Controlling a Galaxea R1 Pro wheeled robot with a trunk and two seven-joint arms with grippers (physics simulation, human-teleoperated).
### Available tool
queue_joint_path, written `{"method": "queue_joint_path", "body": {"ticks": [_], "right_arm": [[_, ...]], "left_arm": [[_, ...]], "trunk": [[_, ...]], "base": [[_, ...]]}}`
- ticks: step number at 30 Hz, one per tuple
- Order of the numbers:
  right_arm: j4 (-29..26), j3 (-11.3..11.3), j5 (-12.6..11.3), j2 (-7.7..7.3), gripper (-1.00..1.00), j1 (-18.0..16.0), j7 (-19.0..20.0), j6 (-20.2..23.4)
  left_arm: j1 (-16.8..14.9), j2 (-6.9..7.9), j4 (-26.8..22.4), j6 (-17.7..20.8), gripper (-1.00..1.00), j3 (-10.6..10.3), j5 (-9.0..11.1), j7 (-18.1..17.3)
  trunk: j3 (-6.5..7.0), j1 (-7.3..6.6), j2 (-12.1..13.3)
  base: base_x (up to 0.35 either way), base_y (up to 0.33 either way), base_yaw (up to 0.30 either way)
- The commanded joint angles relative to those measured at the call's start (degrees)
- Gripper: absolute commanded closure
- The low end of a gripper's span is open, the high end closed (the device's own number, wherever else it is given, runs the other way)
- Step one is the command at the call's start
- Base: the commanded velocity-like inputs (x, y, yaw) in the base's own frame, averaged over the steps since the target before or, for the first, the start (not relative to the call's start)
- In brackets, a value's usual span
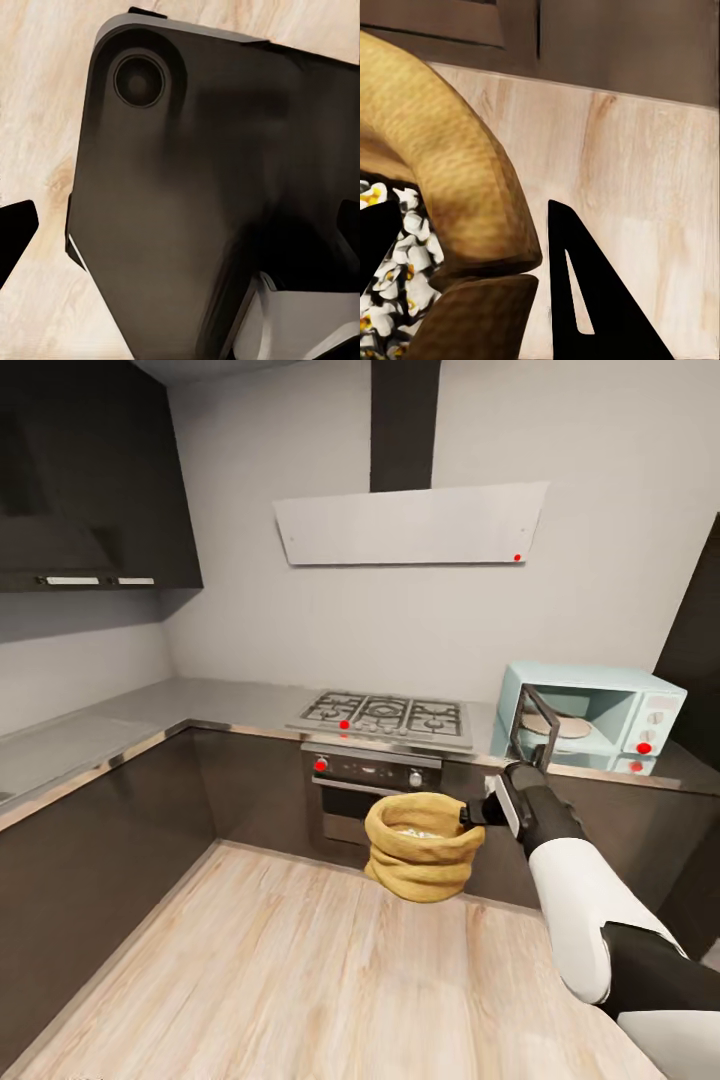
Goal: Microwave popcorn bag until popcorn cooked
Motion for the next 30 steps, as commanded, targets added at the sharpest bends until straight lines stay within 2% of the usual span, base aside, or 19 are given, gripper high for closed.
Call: {"method": "queue_joint_path", "body": {"ticks": [1,11,14,21,26,30], "right_arm": [[-0.06,-0.31,0.52,0.07,1.00,-0.05,0.48,0.17],[-0.22,-0.36,0.53,0.02,1.00,-0.05,0.47,0.17],[-0.23,-0.40,0.53,-0.60,1.00,-0.05,0.42,0.17],[-0.24,-0.41,0.53,-0.87,1.00,-0.05,0.39,0.17],[-0.43,-0.46,0.53,-2.51,1.00,-0.05,0.46,0.17],[-1.18,-0.27,0.53,-2.74,1.00,-0.05,0.47,0.17]], "left_arm": [[0.02,-0.01,-0.05,-0.09,-1.00,0.04,0.33,0.00],[0.00,0.05,-0.08,-0.09,-1.00,0.03,0.40,0.00],[0.02,0.04,-0.04,-0.09,-1.00,0.03,0.41,0.00],[0.00,0.02,-0.08,-0.03,-1.00,0.03,0.42,0.00],[0.01,0.05,-0.10,-0.01,-1.00,0.03,0.50,0.01],[0.02,0.06,-0.10,-0.01,-1.00,0.03,0.50,0.00]], "trunk": [[-0.04,-0.03,-0.05],[0.16,-0.03,-0.05],[0.22,-0.03,-0.05],[0.36,-0.03,-0.05],[0.46,-0.03,-0.05],[0.55,-0.03,-0.05]], "base": [[-0.256,0.000,-0.225],[-0.026,0.000,-0.236],[0.000,0.000,-0.237],[0.000,0.000,-0.237],[0.000,0.000,-0.237],[0.000,0.000,-0.237]]}}
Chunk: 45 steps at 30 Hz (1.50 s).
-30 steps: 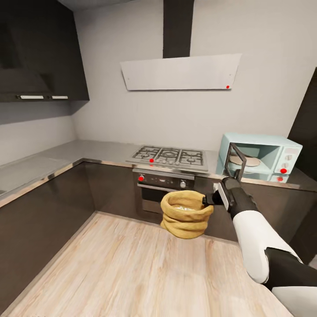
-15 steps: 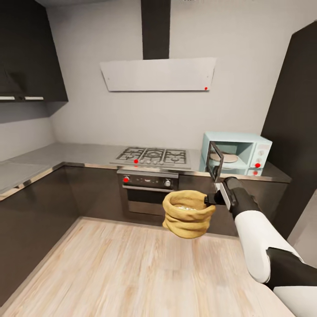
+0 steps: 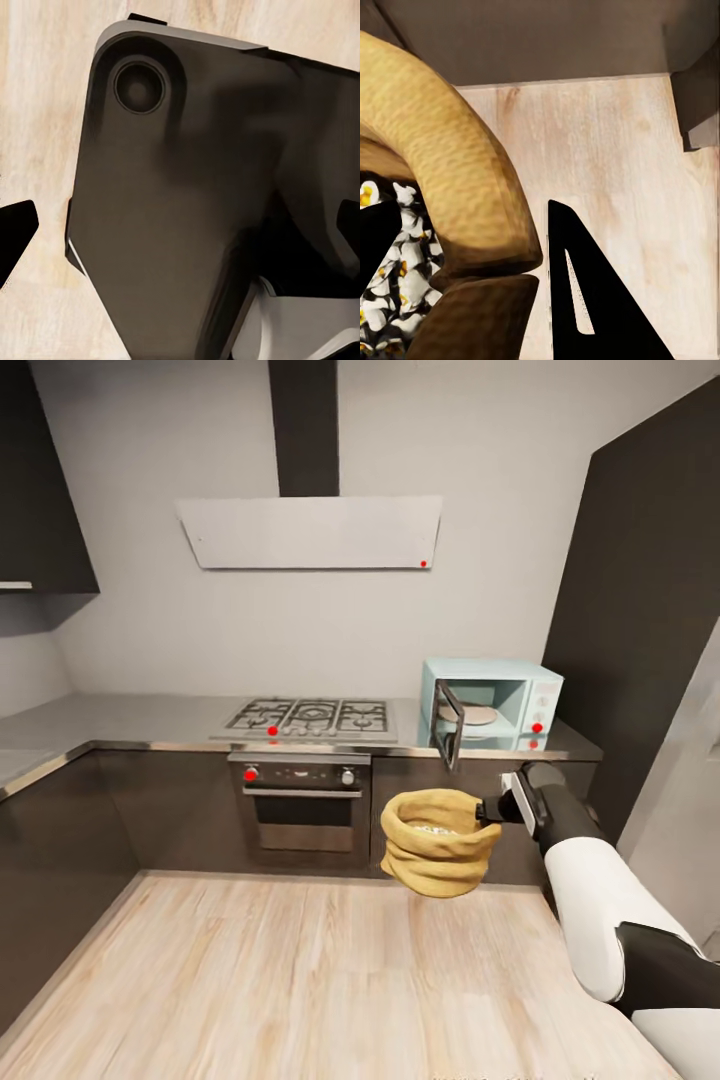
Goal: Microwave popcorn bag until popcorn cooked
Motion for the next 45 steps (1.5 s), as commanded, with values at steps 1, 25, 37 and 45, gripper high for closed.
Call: {"method": "queue_joint_path", "body": {"ticks": [1,25,37,45], "right_arm": [[-0.08,-0.13,0.45,0.04,1.00,-0.05,0.48,0.17],[-0.12,-0.04,0.54,0.10,1.00,-0.05,0.48,0.17],[-0.07,-0.02,0.54,0.21,1.00,-0.05,0.48,0.17],[-0.05,-0.08,0.11,0.29,1.00,-0.05,0.90,0.17]], "left_arm": [[-0.01,0.00,-0.06,-0.10,-1.00,0.06,0.34,0.00],[0.00,-0.02,-0.06,-0.11,-1.00,0.04,0.26,-0.05],[0.02,-0.09,-0.06,-0.10,-1.00,-0.03,0.25,0.00],[0.02,-0.09,-0.04,-0.03,-1.00,-0.11,0.27,0.00]], "trunk": [[-0.04,0.01,-0.04],[0.47,0.01,-0.04],[0.70,0.01,-0.04],[0.70,0.01,-0.04]], "base": [[0.000,0.000,-0.237],[0.000,0.000,-0.237],[0.004,0.000,-0.216],[0.285,0.000,-0.008]]}}
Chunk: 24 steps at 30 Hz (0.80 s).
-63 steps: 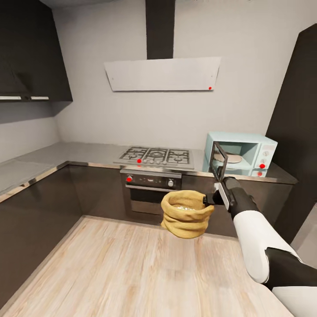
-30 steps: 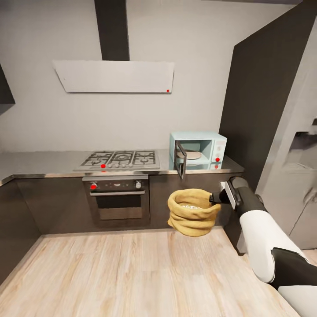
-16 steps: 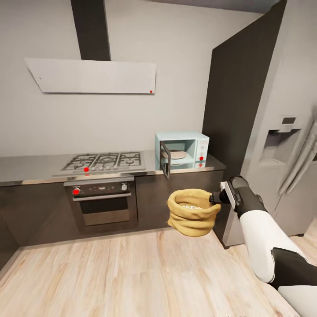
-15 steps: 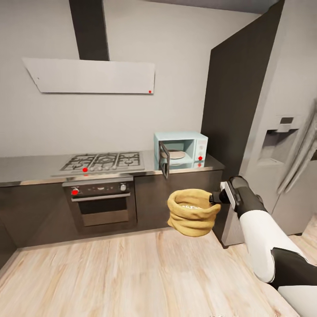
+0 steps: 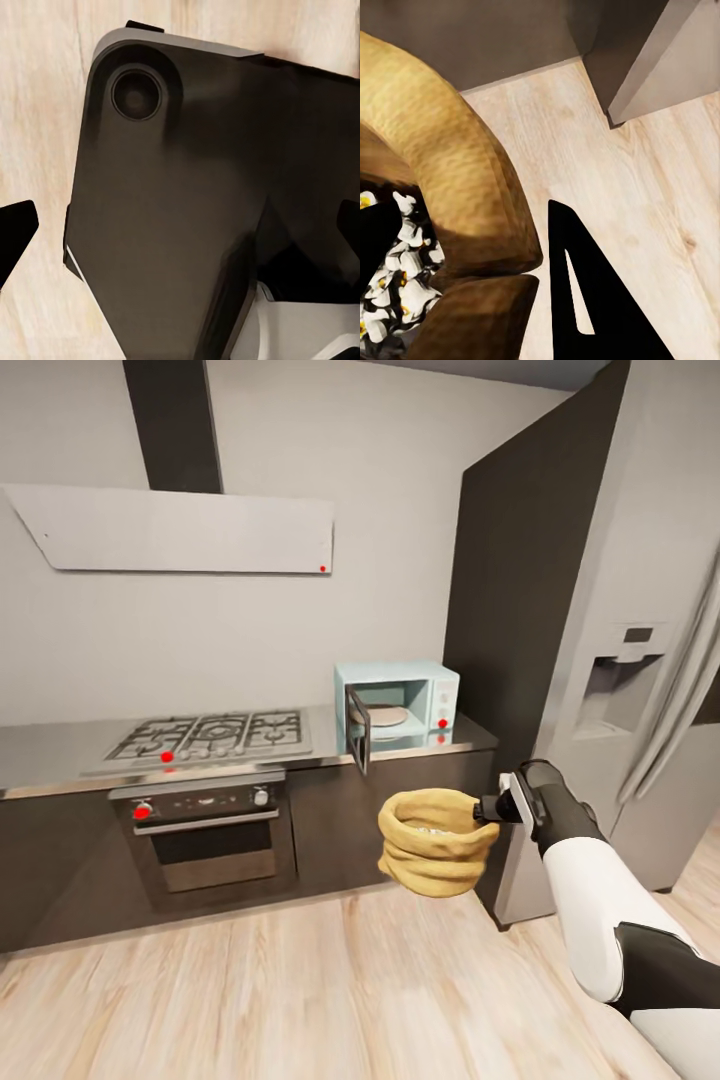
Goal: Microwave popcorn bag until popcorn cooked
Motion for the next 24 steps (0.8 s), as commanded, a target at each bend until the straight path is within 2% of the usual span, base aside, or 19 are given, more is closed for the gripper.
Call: {"method": "queue_joint_path", "body": {"ticks": [1,24], "right_arm": [[-0.06,-0.16,0.31,0.02,1.00,-0.04,0.53,0.20],[-0.06,-0.24,0.89,-0.13,1.00,-0.04,0.54,0.20]], "left_arm": [[0.00,-0.01,-0.06,-0.07,-1.00,0.06,0.34,0.00],[0.00,-0.01,-0.04,-0.13,-1.00,0.04,0.37,0.00]], "trunk": [[-0.06,0.04,-0.03],[-0.06,0.04,-0.03]], "base": [[0.319,0.000,0.000],[0.320,0.000,0.000]]}}
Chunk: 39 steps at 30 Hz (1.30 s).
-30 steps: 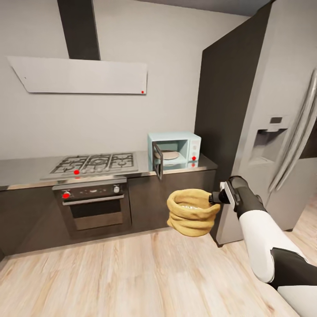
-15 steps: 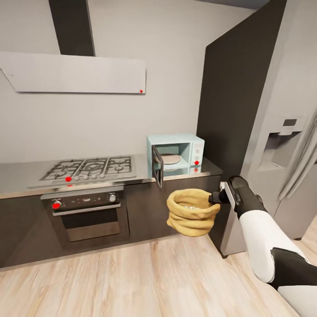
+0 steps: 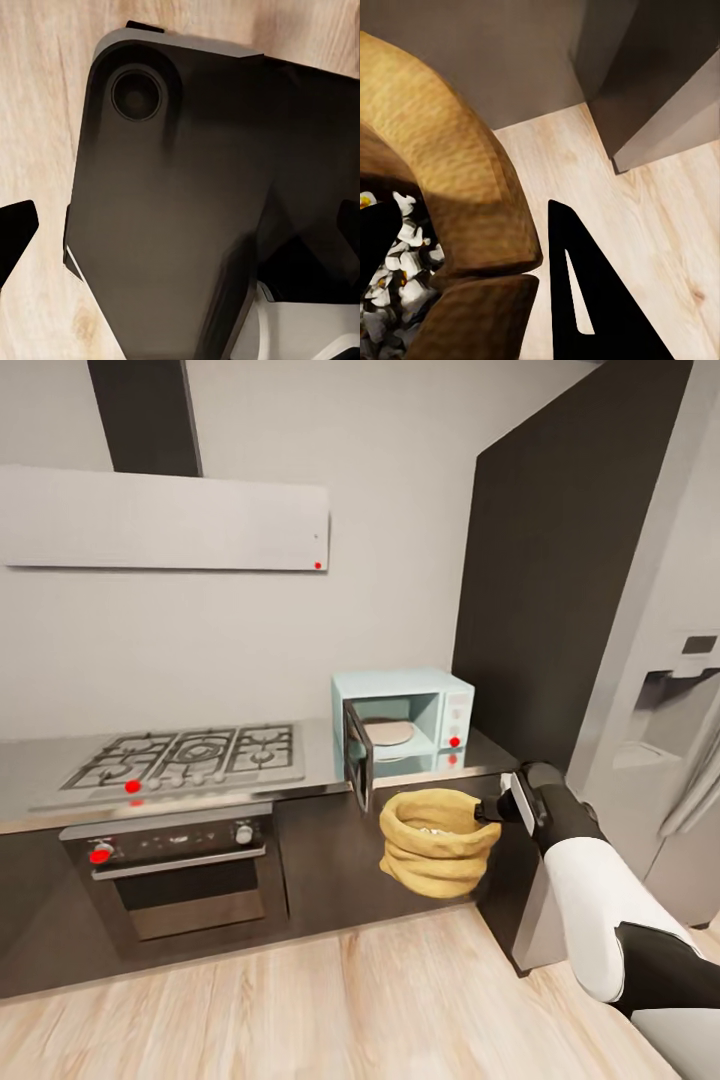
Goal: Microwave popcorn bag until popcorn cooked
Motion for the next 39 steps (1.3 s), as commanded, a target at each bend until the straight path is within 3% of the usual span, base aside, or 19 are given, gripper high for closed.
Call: {"method": "queue_joint_path", "body": {"ticks": [1,16,17,20,23,28,36,39], "right_arm": [[-0.06,-0.20,0.46,0.01,1.00,-0.04,0.52,0.20],[-0.06,-0.38,0.40,-0.23,1.00,-0.04,0.45,0.20],[-0.09,-0.45,0.32,-0.62,1.00,-0.04,0.47,0.20],[-2.24,-0.46,-0.17,-4.27,1.00,-0.04,0.59,0.20],[-4.27,-0.12,0.28,-5.51,1.00,-0.04,0.55,0.20],[-8.67,0.33,0.44,-5.55,1.00,-0.04,0.33,0.20],[-9.73,0.22,0.72,-5.45,1.00,-0.04,-0.19,0.20],[-9.94,0.23,2.84,-5.09,1.00,0.08,-0.89,0.20]], "left_arm": [[0.02,-0.01,-0.08,-0.09,-1.00,0.04,0.33,0.00],[0.02,-0.01,-0.08,-0.09,-1.00,0.08,0.30,0.00],[0.02,-0.01,-0.07,-0.09,-1.00,0.10,0.30,0.00],[0.02,-0.01,-0.10,-0.09,-1.00,0.09,0.30,0.00],[0.02,-0.01,-0.11,-0.09,-1.00,0.13,0.30,0.00],[0.03,-0.01,-0.07,-0.09,-1.00,0.15,0.30,0.00],[0.03,-0.01,-0.11,-0.09,-1.00,0.22,0.30,0.00],[0.02,-0.01,-0.08,-0.09,-1.00,0.22,0.27,0.00]], "trunk": [[-0.06,0.04,-0.03],[-0.06,0.04,-0.03],[-0.06,0.04,-0.03],[-0.06,0.04,-0.03],[-0.06,0.04,-0.03],[-0.06,0.04,-0.03],[-0.06,0.04,-0.03],[-0.06,0.04,-0.03]], "base": [[0.320,0.000,0.000],[0.251,0.000,0.000],[0.017,0.000,0.000],[0.005,0.000,0.000],[0.000,0.000,0.000],[0.000,0.000,0.000],[0.000,0.000,0.000],[0.000,0.000,0.000]]}}
